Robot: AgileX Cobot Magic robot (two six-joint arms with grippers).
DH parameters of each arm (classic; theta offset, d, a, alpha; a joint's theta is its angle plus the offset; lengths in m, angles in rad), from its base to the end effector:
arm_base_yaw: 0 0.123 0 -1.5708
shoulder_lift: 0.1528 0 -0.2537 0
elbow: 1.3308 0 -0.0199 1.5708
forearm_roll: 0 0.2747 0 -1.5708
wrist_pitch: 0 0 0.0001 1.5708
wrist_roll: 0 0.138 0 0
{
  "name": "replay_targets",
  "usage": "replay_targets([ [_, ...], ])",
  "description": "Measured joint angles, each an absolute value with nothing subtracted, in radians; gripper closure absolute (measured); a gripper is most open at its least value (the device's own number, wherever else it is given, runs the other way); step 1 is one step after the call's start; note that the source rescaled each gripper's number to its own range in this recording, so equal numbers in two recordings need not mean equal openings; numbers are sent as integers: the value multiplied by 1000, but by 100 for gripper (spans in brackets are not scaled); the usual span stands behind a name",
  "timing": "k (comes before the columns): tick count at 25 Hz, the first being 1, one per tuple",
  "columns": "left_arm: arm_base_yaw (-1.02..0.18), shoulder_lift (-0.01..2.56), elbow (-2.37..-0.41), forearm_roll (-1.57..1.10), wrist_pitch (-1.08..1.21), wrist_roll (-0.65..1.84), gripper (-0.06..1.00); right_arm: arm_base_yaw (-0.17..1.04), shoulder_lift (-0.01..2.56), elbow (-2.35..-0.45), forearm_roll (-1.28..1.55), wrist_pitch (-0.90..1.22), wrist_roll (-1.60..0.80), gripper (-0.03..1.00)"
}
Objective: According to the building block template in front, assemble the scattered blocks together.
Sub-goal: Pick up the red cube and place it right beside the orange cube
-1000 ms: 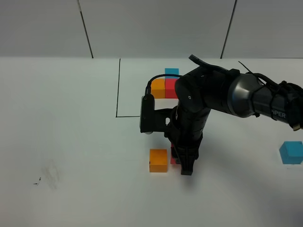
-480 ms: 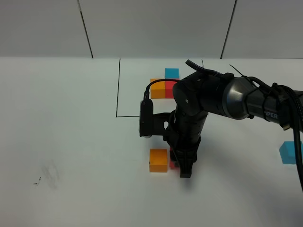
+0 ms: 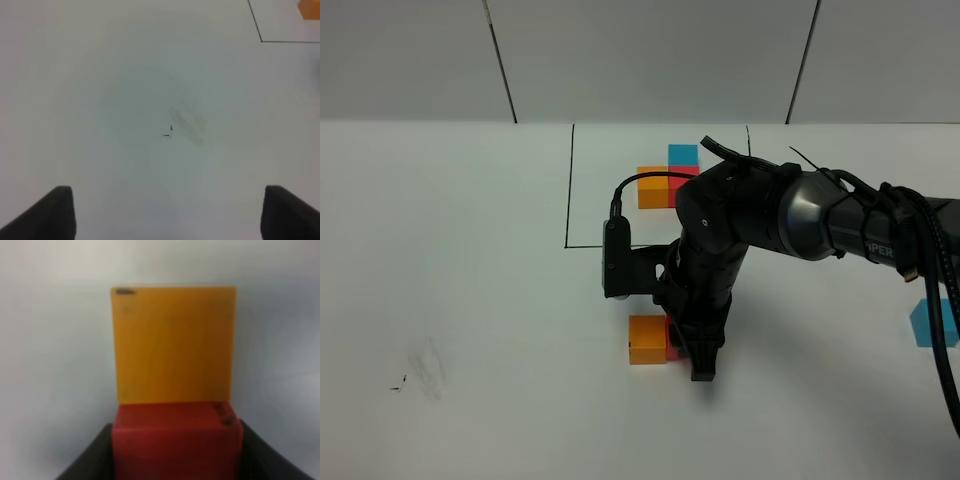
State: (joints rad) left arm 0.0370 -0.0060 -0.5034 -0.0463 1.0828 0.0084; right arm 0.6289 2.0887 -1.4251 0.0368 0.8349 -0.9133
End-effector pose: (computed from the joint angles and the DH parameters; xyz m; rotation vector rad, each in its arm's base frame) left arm 0.0871 -0.0024 0.2664 -0.0264 2.0561 -0.0274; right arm 0.3380 0.2505 0.0525 -2.0523 2.1600 0.0094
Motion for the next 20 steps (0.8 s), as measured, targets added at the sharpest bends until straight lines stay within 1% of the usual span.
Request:
replay_targets([
  [20,37,-6,-503,-46,1083,8,30,630,2135,-1432,38,830,-946,77],
])
